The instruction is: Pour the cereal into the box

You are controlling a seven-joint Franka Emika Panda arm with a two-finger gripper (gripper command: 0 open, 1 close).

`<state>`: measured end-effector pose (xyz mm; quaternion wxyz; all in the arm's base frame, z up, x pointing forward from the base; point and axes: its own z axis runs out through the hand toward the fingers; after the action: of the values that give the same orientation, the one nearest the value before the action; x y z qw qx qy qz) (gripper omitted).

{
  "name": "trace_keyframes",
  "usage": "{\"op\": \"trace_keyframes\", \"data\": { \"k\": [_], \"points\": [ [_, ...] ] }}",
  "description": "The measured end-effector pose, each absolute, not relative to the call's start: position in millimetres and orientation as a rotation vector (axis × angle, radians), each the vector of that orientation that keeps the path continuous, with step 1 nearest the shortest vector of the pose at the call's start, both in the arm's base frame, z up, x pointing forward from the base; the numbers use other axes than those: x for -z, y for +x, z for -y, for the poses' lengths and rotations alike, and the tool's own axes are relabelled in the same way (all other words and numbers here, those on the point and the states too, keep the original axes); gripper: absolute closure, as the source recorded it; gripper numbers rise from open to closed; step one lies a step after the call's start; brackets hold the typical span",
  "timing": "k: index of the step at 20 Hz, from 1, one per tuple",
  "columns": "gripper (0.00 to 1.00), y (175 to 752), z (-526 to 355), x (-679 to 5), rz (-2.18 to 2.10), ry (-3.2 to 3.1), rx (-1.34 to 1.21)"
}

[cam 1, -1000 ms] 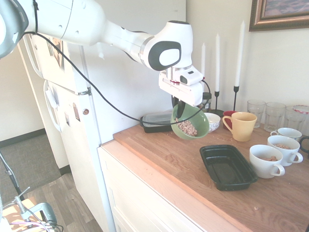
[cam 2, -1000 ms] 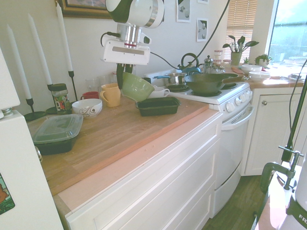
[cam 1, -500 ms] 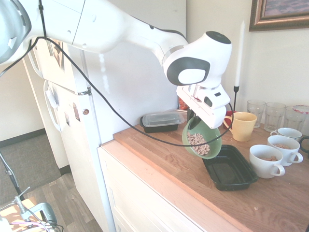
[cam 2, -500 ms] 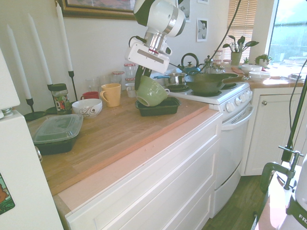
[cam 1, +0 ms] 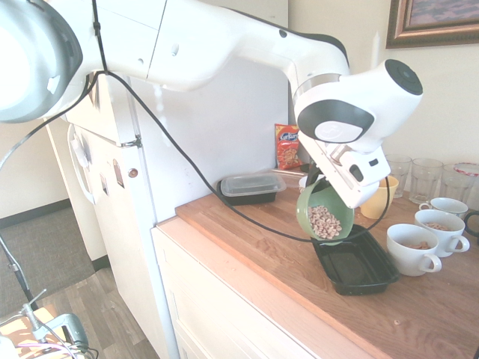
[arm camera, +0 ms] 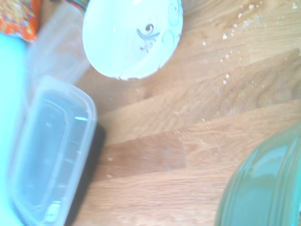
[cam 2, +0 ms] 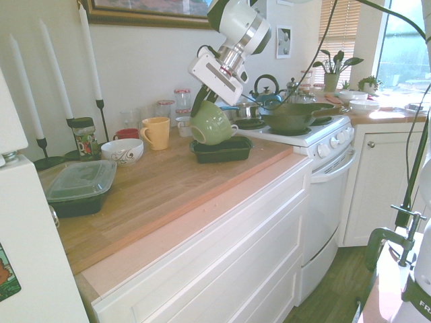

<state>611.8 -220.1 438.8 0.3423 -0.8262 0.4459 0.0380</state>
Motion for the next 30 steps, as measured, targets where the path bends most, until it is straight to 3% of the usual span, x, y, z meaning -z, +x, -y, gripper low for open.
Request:
{"op": "trace_keyframes", "data": {
  "k": [30],
  "points": [
    [1.00,592,288,-402,-0.775,-1.804,-0.104]
  ]
}}
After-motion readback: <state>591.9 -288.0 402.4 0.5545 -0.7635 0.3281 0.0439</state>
